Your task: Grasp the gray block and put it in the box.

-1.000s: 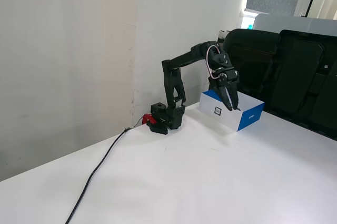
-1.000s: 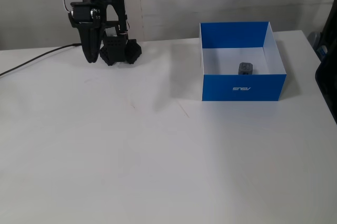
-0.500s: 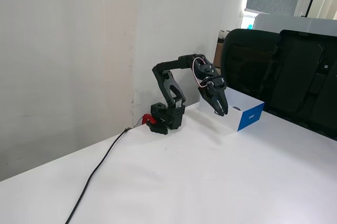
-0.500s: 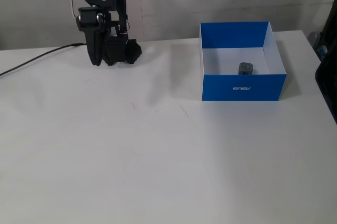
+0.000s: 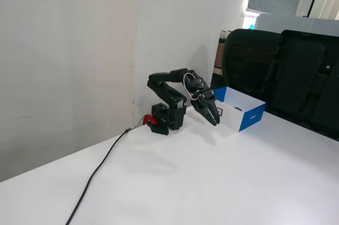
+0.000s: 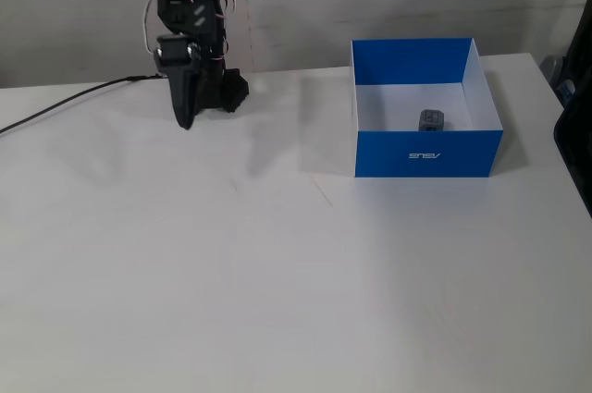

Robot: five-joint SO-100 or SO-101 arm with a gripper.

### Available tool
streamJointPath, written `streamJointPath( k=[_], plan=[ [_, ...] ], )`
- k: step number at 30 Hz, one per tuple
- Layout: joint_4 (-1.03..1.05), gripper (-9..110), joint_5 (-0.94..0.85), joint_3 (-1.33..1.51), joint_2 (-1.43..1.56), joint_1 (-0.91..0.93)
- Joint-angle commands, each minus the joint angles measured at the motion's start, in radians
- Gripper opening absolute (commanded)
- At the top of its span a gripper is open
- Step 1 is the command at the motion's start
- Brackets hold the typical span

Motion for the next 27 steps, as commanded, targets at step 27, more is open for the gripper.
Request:
streamJointPath(
  k=[27],
  plan=[
    [-0.017,4,-0.008,0.410,0.385,-0.015]
  ],
)
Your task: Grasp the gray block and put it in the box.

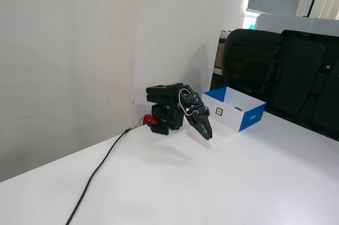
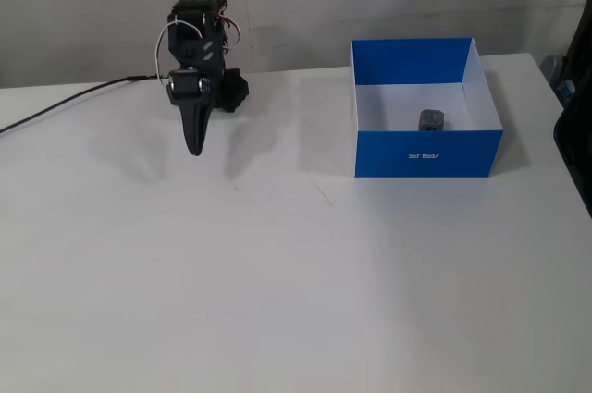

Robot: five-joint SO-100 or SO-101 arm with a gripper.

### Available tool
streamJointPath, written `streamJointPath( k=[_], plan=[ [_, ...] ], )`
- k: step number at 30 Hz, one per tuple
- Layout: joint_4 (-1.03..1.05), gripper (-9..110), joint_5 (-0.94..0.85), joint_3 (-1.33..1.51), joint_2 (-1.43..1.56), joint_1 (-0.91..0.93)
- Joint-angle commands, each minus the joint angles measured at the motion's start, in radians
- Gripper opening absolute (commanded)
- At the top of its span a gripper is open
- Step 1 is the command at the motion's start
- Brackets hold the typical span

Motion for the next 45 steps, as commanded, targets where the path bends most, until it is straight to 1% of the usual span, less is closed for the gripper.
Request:
streamJointPath(
  k=[1,12,16,19,45],
  plan=[
    [-0.038,0,0.011,0.000,0.008,-0.020],
    [-0.140,0,0.009,0.167,0.006,-0.048],
    [-0.120,0,0.003,0.167,0.008,-0.038],
    [-0.066,0,-0.002,0.167,0.008,-0.021],
    [-0.064,0,0.011,0.167,0.008,-0.035]
  ],
)
